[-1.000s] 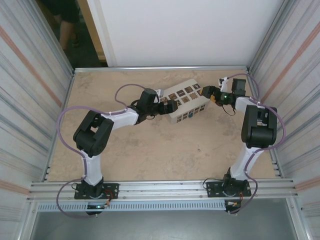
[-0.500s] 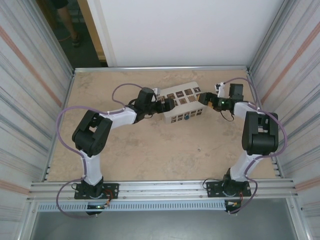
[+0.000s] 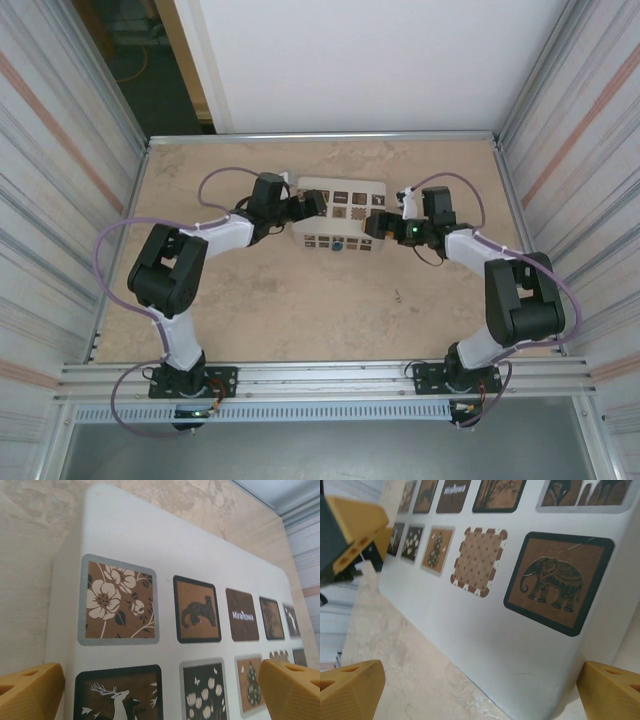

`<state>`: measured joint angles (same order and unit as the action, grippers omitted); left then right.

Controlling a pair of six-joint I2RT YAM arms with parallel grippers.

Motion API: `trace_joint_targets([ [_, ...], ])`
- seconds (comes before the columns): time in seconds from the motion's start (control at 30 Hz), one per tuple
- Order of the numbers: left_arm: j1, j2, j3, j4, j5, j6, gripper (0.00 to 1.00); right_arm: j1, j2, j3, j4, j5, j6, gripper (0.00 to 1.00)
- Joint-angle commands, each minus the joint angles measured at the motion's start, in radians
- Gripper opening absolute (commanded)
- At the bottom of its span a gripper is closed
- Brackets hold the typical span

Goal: Unlock the padlock with the key

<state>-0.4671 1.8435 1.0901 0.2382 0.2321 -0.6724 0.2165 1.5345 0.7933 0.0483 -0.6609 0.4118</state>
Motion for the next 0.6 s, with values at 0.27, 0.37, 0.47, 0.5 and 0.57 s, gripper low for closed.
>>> trace_joint_targets([
  [0.27, 0.030, -0.016, 0.034, -0.022, 0.050, 0.062, 0.99, 0.207, -0.075, -0.037, 0.057, 0.129, 0.111, 0.97],
  [0.37, 0.042, -0.005, 0.051, -0.034, 0.038, 0.072, 0.99, 0.216, -0.089, -0.027, 0.024, 0.168, 0.111, 0.97],
  [0.47, 0.059, -0.006, 0.052, -0.039, 0.024, 0.076, 0.99, 0.215, -0.118, 0.002, -0.072, 0.248, 0.096, 0.99],
  [0.5, 0.067, -0.007, 0.055, -0.044, 0.025, 0.079, 0.99, 0.215, -0.131, 0.015, -0.110, 0.276, 0.085, 1.00],
  [0.57, 0.081, -0.018, 0.056, -0.055, 0.024, 0.086, 0.99, 0.212, -0.157, 0.036, -0.191, 0.331, 0.072, 0.99],
])
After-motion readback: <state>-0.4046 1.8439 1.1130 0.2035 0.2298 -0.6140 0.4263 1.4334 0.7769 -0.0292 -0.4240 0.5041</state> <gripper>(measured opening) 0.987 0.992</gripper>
